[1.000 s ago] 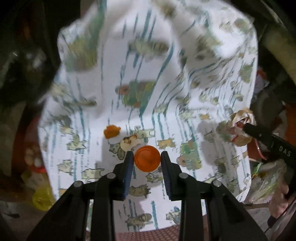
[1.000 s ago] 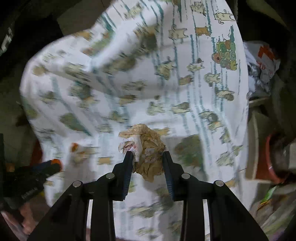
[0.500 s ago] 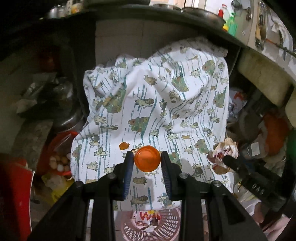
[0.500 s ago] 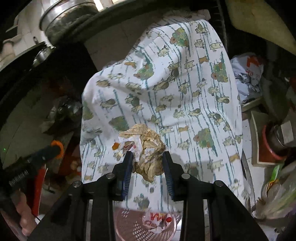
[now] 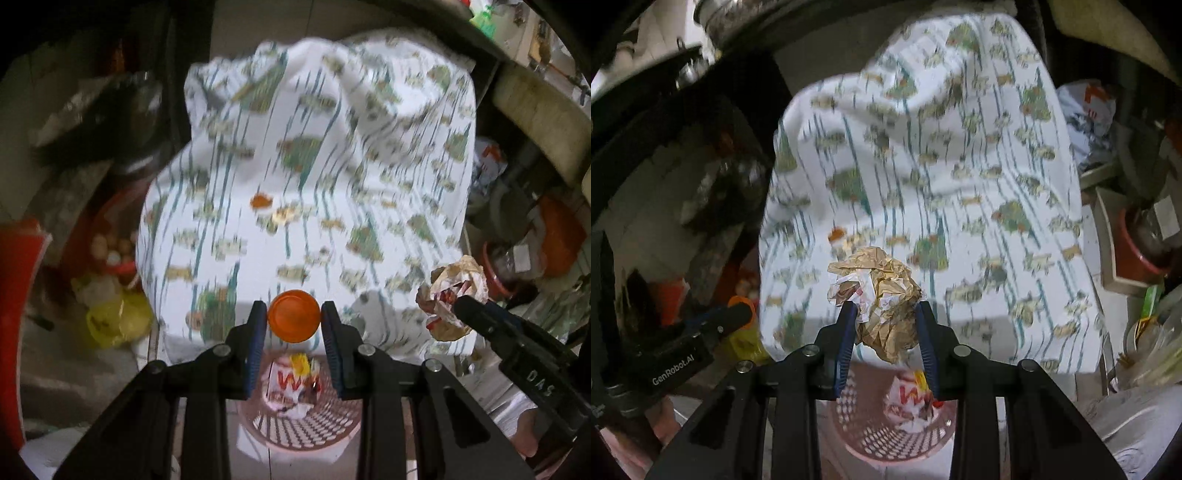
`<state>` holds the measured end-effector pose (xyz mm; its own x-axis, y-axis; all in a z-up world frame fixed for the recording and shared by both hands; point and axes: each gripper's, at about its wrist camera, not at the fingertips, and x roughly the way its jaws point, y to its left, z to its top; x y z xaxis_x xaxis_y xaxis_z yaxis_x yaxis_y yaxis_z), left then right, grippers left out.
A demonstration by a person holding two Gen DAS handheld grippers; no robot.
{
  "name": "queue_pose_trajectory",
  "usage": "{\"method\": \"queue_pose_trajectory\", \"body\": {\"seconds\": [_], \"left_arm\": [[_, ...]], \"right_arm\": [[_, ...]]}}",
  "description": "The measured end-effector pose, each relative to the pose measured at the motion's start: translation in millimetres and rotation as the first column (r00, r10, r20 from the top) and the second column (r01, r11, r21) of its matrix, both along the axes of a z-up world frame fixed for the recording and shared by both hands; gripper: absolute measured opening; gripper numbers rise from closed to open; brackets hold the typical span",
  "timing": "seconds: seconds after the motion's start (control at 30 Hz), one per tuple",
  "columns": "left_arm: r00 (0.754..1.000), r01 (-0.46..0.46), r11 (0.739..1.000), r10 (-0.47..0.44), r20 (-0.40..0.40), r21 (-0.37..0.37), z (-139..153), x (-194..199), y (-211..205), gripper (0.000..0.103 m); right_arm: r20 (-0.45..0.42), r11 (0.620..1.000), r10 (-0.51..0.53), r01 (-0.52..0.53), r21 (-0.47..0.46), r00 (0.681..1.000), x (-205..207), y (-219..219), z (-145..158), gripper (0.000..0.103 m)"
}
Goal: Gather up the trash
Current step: 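Carry the tissue and orange cap down over the pink basket, then open both grippers to drop the tissue and cap into the basket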
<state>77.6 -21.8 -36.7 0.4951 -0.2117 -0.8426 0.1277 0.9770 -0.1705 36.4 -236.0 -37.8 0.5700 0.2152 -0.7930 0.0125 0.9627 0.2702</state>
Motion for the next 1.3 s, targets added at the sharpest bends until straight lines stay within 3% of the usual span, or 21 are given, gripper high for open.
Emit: {"method": "queue_pose_trajectory", "body": {"seconds": [0.1, 0.2, 0.37, 0.5, 0.7, 0.87, 1.07, 1.3], "left_arm": [[0.998, -0.002, 1.0, 0.0, -0.059, -0.024, -20, -1, 5, 0.028], [0.993, -0.01, 1.0, 0.012, -0.119, 0.02, -43, 1, 8, 0.028], [0.962, -0.021, 0.999, 0.028, -0.273, 0.027, -93, 5, 11, 0.028], [0.94, -0.014, 0.997, 0.037, -0.34, 0.072, -123, 4, 7, 0.028], [0.891, -0.021, 0.995, 0.062, -0.451, 0.096, -171, 1, 7, 0.028], [0.839, -0.035, 0.999, 0.05, -0.541, 0.038, -204, -5, 5, 0.028], [0.818, -0.003, 0.999, 0.029, -0.574, 0.046, -220, -11, 1, 0.028], [0.815, 0.016, 0.998, 0.021, -0.579, 0.058, -222, -12, -2, 0.028]], "right_arm": [[-0.071, 1.0, 0.014, -0.015, -0.007, 0.997, 1, 6, -27, 0.035], [-0.147, 0.999, 0.035, -0.037, -0.01, 0.989, 2, 12, -52, 0.035], [-0.197, 0.996, 0.042, -0.055, -0.065, 0.98, -1, 16, -76, 0.035], [-0.267, 0.995, 0.057, -0.077, -0.065, 0.962, 2, 16, -101, 0.035], [-0.394, 0.979, 0.117, -0.172, -0.106, 0.912, 2, 36, -149, 0.035], [-0.468, 0.983, 0.112, -0.166, -0.076, 0.876, 9, 38, -187, 0.036], [-0.531, 0.989, 0.097, -0.141, -0.043, 0.842, 13, 40, -227, 0.035], [-0.554, 0.993, 0.073, -0.11, -0.034, 0.83, 14, 34, -241, 0.035]]}}
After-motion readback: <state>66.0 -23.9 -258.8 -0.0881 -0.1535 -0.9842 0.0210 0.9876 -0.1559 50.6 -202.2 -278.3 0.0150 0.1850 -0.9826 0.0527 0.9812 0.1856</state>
